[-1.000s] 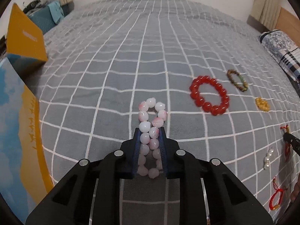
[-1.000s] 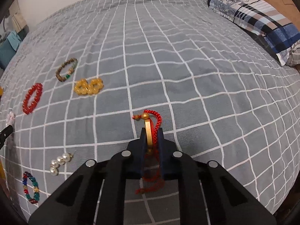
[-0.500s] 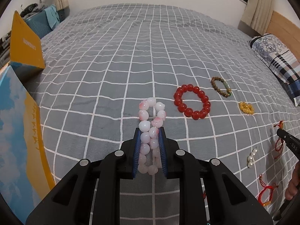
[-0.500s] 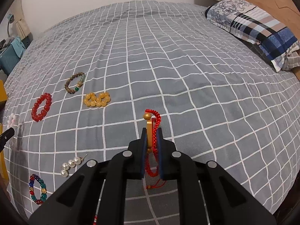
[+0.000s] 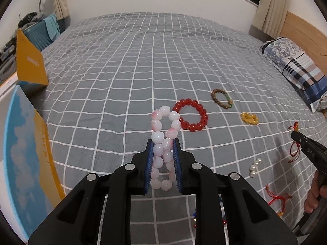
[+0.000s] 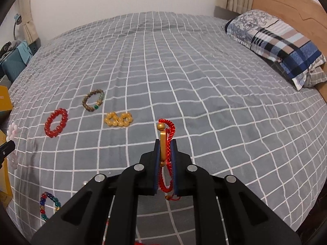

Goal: Organize jewelry
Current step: 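Carry both bracelets into the white box and open both tools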

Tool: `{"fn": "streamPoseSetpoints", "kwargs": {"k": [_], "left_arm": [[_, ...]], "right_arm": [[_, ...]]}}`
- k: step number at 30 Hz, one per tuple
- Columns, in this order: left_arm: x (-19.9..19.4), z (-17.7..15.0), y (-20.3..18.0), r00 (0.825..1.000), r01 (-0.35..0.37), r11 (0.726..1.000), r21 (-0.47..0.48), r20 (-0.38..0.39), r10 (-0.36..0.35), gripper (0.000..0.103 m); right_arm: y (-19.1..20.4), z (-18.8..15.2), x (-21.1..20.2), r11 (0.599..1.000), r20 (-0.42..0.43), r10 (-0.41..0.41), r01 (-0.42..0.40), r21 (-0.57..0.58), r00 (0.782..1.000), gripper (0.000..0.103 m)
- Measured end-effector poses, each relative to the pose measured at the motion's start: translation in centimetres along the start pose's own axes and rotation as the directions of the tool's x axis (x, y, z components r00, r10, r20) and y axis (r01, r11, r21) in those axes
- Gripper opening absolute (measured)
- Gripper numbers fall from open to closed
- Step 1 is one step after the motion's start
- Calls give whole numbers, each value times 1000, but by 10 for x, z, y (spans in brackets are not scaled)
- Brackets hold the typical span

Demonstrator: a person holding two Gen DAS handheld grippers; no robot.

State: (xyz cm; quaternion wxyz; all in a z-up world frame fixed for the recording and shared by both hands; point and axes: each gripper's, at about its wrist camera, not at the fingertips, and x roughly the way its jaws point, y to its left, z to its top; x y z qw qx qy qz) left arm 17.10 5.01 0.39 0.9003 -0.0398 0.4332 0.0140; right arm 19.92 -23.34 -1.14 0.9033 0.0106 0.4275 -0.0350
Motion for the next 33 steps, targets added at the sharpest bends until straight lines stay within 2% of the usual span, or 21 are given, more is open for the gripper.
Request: {"fn": "streamPoseSetpoints", "kwargs": {"k": [5,12,20,33], "left_arm": [[-26,10,7,1000,3,1000,-14,22,-3,18],[-64,20,24,998,-27,999,-38,58,29,18],[-117,23,66,990,-83,993,-85,110,92,19],[-171,-3,165,970,-197,959,-206,103,221,19]], "right_arm": [[12,6,-12,1000,9,16,-16,-6,1000,9],[44,16,-32,998,25,40,-39,-53,999,9],[107,32,-77,986,76,110,-99,-134,991,9],[236,31,-138,937,107,238,-200,-287,965,9]]}}
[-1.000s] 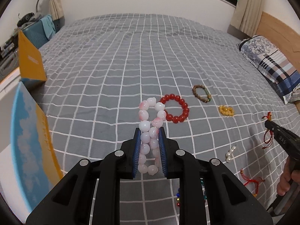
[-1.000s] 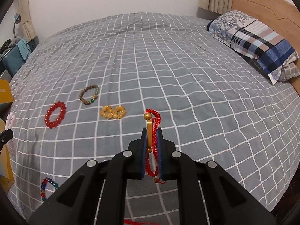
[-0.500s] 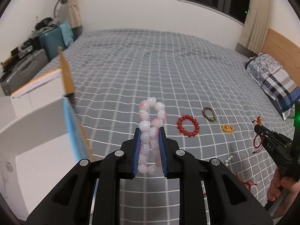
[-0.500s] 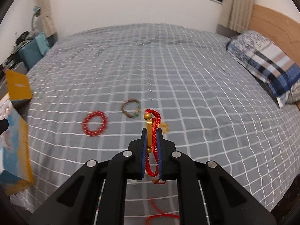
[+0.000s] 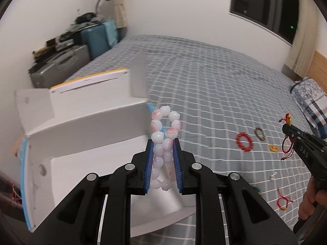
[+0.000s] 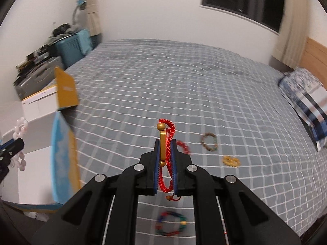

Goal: Organize jewelry
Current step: 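Carry both bracelets into the white box and open both tools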

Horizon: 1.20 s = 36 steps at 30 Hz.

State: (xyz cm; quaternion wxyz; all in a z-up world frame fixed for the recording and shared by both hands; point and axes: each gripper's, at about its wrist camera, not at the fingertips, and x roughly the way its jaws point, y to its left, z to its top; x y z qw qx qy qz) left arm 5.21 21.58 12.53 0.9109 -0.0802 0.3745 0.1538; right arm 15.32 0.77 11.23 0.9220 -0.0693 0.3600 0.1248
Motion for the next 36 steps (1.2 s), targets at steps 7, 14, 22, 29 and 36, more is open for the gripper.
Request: {"fn": "streamPoseSetpoints", "kwargs": {"k": [7,14,22,29,36], "left_arm": [[-7,-13,76,996,-90,993,-74,-26,88,19],[-5,-32,132,985,-161,977,-139,-80,151,19],[13,-62,175,967,-218,957,-189,-176,186,19],[36,-81,194,940,-247,946,-212,-289,181,19],[48,-87,196,931,-246,947,-208,-324,170,19]], "right_arm": [[99,6,-11,988,12,105,-103,-116,994,9],[178,-6,-12,960,-21,195,-195,-201,981,9],[244,-28,5,934,-99,239,-257,-247,966,9],[272,-44,30,934,-215,208,-259,-247,954,9],[279,-53,48,933,-290,200,-272,-235,936,9]]}}
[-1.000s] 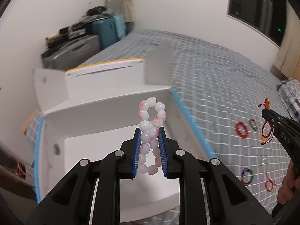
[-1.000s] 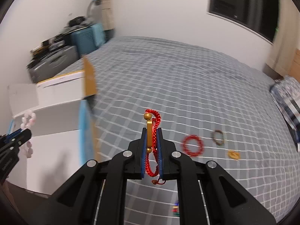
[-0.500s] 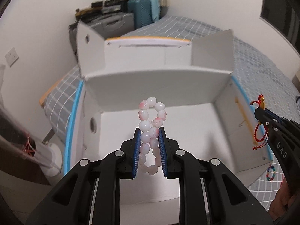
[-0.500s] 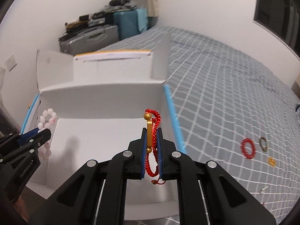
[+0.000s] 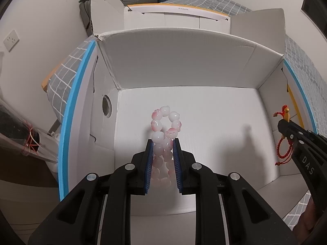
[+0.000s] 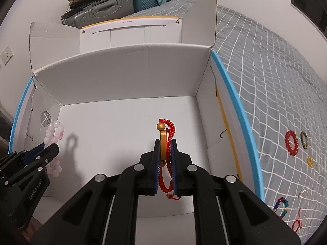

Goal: Organize jewelry
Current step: 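Carry both bracelets into the white box and open both tools, then withdraw both tools from the box back over the bed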

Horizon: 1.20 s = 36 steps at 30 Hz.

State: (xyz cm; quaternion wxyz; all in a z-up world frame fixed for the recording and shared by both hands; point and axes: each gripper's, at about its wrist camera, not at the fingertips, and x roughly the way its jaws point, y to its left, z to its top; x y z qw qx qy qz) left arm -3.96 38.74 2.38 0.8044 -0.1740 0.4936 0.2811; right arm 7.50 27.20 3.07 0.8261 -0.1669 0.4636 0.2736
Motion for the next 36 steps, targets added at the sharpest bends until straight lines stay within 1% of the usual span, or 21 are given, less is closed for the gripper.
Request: {"fn": "streamPoseSetpoints", "kwargs": {"k": [4,6,7,8,9,11,12,13,14,16,17,18,19,21,24,26,28,30,32,34,36], "left_arm": [[1,2,1,1000,-8,1000,6,5,8,19],[1,2,-1,1000,-12,1000,10,3,12,19],[2,2,-1,1000,-12,1000,10,1,12,20],[1,2,-2,1000,-17,1000,12,1,17,23],[0,2,-3,1000,-21,1000,17,3,21,23],[-2,1,-5,999,-41,999,25,4,41,23],[-2,1,-5,999,-45,999,25,9,45,25],[-3,1,-6,999,-50,998,26,14,50,28],[-4,1,-6,998,-53,998,23,15,53,36],[-5,1,-5,999,-48,999,16,21,48,40],[-6,0,-5,999,-49,999,14,22,48,44],[-8,0,-5,999,-47,999,14,29,46,50],[-10,-1,-4,998,-42,999,11,38,41,53],[-17,-2,-3,997,-44,999,7,58,43,63],[-28,-3,-2,994,-45,999,-3,97,45,73],[-33,-5,-2,993,-37,999,-6,115,38,77],[-42,-5,-4,990,-29,1000,-3,139,29,83],[-51,-6,-7,986,-18,1000,-2,167,18,91],[-61,-7,-9,980,-11,1000,-2,198,11,96],[-69,-8,-12,976,-5,1000,-2,217,5,97],[-77,-9,-18,974,6,1000,8,228,-7,97]], "right_arm": [[1,0,5,1000,-14,4,-4,2,1000,9],[1,1,6,1000,-19,14,-14,9,1000,11],[0,1,6,1000,-18,13,-13,12,1000,11],[0,0,6,1000,-15,15,-15,15,1000,11],[-1,0,5,1000,-15,21,-21,16,1000,12],[-1,-1,3,1000,-11,29,-29,12,1000,25],[-1,-1,0,1000,-4,29,-29,9,1000,37],[-1,-2,-4,1000,16,23,-23,2,1000,44],[0,-1,-7,1000,28,18,-18,-3,999,45],[0,0,-10,1000,36,25,-25,-4,999,47],[-1,-1,-12,1000,40,30,-29,-4,999,49],[-1,-1,-15,999,50,32,-32,-7,998,55],[0,-2,-18,1000,60,30,-29,-9,998,60],[-2,-3,-24,1000,80,24,-23,-12,997,65],[-6,-3,-33,1000,96,27,-27,-3,995,74],[-8,-3,-39,1000,113,21,-21,0,993,78],[-12,-5,-47,1000,131,14,-14,3,991,85],[-17,-6,-55,1000,148,8,-10,10,989,88],[-22,-7,-62,1000,162,2,-6,22,987,91],[-29,-8,-71,999,176,-2,-4,35,984,95],[-36,-10,-78,999,188,-10,2,42,982,95]]}}
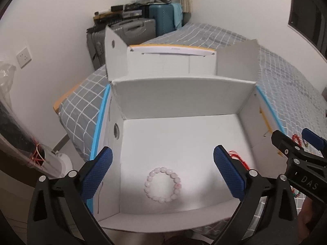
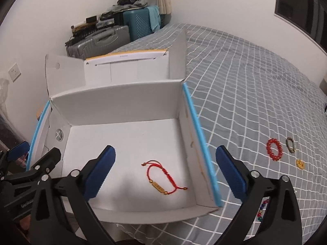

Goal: Organize jewelry
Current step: 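Withdraw both tools from the box back over the bed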

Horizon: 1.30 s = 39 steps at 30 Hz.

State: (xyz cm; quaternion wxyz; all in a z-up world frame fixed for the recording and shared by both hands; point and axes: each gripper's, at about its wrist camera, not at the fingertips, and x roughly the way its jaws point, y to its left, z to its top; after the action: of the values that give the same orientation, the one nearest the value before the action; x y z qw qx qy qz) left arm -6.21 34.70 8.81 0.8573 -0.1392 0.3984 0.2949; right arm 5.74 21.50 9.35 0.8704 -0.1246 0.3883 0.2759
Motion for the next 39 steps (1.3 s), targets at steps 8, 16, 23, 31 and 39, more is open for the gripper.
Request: {"fn": "streamPoseSetpoints", "kwargs": {"k": [8,16,23,31,39], "left_arm": [[-36,-4,-39,995,65,996,63,68,-70,97],[-57,-19,-111,980,161,971,177,86,-179,97],[-59,-44,-180,961,251,929,274,49,-274,97],[-53,-82,-262,930,351,858,374,-30,-368,97],[-26,-129,-326,901,420,786,453,-105,-421,97]], "right_arm": [[-41,-8,-40,998,61,-60,58,38,996,95],[-118,-38,-79,983,88,-148,136,126,985,95],[-196,-78,-103,949,65,-240,221,224,969,95],[-275,-139,-113,890,-13,-327,312,333,945,95],[-319,-201,-105,836,-97,-366,373,403,926,95]]}}
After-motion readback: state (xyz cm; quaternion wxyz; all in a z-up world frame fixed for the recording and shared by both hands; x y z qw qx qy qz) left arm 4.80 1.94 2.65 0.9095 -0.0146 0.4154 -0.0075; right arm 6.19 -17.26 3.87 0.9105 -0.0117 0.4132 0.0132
